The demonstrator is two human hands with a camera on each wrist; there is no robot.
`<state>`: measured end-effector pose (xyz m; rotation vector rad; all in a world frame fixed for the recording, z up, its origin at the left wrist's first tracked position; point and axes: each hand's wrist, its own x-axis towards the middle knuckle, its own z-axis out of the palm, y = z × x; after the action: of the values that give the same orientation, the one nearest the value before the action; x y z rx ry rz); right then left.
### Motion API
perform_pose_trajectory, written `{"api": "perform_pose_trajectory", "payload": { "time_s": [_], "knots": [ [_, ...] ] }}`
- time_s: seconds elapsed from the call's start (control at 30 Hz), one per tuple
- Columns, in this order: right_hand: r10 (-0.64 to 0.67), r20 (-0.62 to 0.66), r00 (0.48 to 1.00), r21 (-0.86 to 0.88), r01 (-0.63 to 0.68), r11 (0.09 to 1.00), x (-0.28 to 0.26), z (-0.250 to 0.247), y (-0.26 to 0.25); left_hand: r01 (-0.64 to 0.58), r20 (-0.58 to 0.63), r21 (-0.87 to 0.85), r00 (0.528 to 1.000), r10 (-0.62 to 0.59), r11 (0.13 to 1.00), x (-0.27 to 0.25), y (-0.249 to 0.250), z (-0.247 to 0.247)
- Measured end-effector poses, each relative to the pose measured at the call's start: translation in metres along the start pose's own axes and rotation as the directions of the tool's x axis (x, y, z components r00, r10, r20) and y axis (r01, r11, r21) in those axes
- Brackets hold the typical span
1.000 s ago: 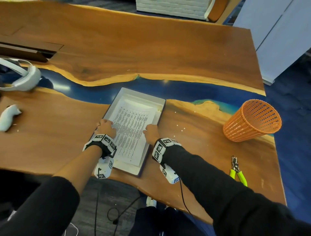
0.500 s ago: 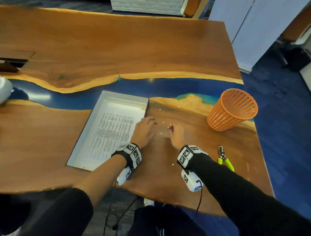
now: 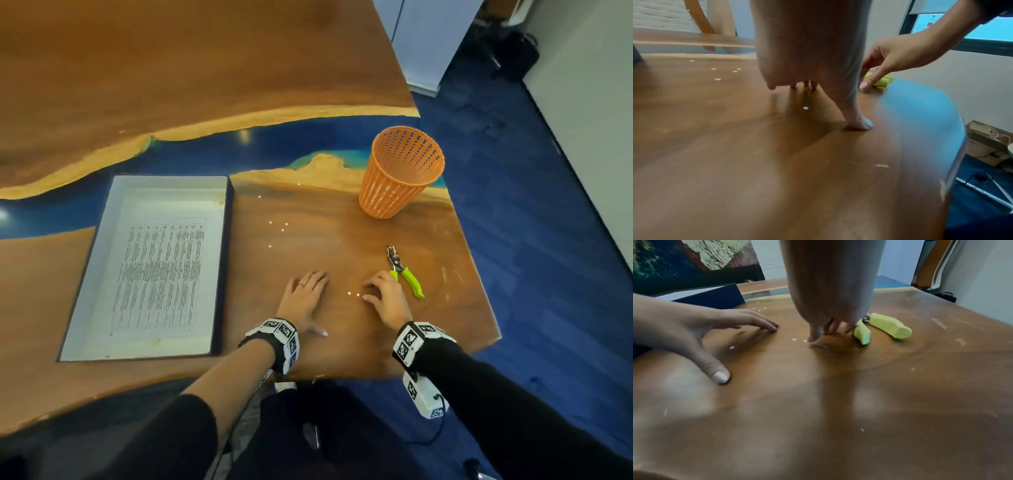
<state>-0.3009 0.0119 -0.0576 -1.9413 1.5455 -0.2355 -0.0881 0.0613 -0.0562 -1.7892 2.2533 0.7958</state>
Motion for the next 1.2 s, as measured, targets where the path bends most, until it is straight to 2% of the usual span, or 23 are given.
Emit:
{"api": "perform_pose_trajectory", "payload": {
  "time_s": [0.13,0.33,0.43,0.73,0.9,1.07,1.2],
  "knots": [
    [-0.055,0.003,0.998,0.006,0.055,0.998,-0.006,0.001,0.002,0.058,0.036,0.058,0.998,-0.060,0.997,0.001,0.011,-0.004],
    [-0.067,-0.015,0.998,-0.020,0.067,0.998,-0.002,0.013,-0.001,0.104,0.062,0.115,0.992,-0.112,0.988,0.001,0.020,-0.006],
    [-0.090,-0.029,0.995,-0.059,0.088,0.994,0.002,0.014,-0.003,0.107,0.063,0.107,0.992,-0.114,0.989,0.001,0.019,-0.005],
    [-0.146,0.059,0.988,-0.195,0.155,0.969,0.008,0.014,-0.003,0.112,0.069,0.073,0.991,-0.117,0.991,0.000,0.018,-0.005],
    [-0.142,0.060,0.988,-0.254,0.153,0.955,0.008,0.018,-0.001,0.109,0.070,0.070,0.991,-0.114,0.992,0.001,0.017,-0.004],
    [-0.128,0.060,0.990,-0.237,0.138,0.962,0.007,0.021,0.001,0.110,0.074,0.050,0.991,-0.114,0.993,0.001,0.017,-0.005],
    [-0.127,0.015,0.992,-0.072,0.128,0.989,0.003,0.017,0.007,0.116,0.077,0.054,0.990,-0.119,0.992,0.001,0.017,-0.004]
  ]
}}
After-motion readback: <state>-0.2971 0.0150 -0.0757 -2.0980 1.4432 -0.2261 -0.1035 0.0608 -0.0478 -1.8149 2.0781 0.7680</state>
